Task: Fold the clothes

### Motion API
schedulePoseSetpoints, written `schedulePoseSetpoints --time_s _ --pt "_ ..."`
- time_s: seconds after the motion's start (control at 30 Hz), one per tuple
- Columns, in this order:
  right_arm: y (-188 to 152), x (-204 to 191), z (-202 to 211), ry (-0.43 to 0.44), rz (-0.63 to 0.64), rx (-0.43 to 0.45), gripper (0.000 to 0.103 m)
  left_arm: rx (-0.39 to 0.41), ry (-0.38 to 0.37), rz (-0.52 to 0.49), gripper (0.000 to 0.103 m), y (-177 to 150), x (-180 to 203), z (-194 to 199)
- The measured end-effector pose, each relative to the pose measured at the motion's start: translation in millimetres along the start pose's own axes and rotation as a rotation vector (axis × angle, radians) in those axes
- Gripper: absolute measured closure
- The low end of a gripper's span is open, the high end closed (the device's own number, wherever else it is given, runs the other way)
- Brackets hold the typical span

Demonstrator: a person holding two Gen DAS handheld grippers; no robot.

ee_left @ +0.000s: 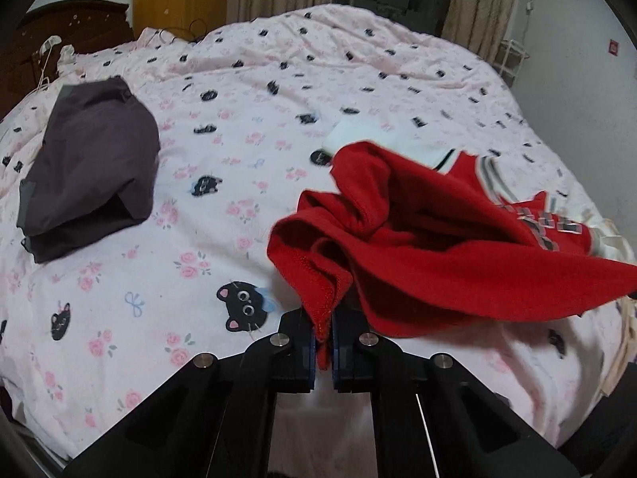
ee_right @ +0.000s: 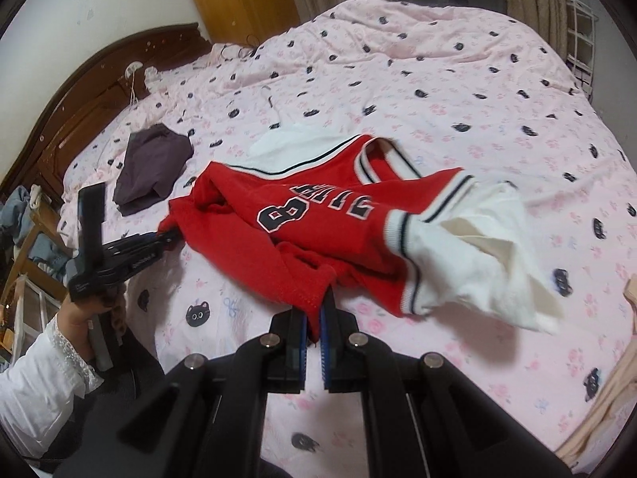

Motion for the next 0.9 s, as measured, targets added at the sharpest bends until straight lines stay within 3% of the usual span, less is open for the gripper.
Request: schedulePoseSetpoints --time_s 0.17,0.3,0.43,0.57,0.73,0.83,0.9 --pt "3 19 40 0.011 -0.023 0.04 0.097 0.071 -0.04 -0.1 0.099 12 21 53" --pt "8 29 83 0.082 -0.035 0.059 0.098 0.101 -0.074 -0.186 0.099 25 39 101" --pt "6 36 123 0.147 -0.011 0.03 0.097 0.083 -0.114 -0.319 0.099 23 64 139" --pt "-12 42 143 0.187 0.005 -0.039 0.098 0.005 -0.113 -0.355 0.099 5 76 145" --pt "-43 31 155 0.338 0.01 -0.138 0.098 -0.073 -0.096 -0.359 0.099 -18 76 151" --pt "-53 12 168 0.473 0.057 -0.168 0.097 -0.096 -0.094 -0.369 0.099 -25 74 161" --pt "-62 -3 177 0.569 0.092 -0.198 0.097 -0.149 -0.085 -0.434 0.099 -37 77 160"
Point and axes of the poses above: each gripper's, at about its wrist camera, not at the fingertips, and z roughly against the way its jaws point, x to its right, y to its top, the point moved 5 cm from there along -z, roughly the way its jaws point, and after that the axes turned 4 degrees about x, right-handed, at the moved point
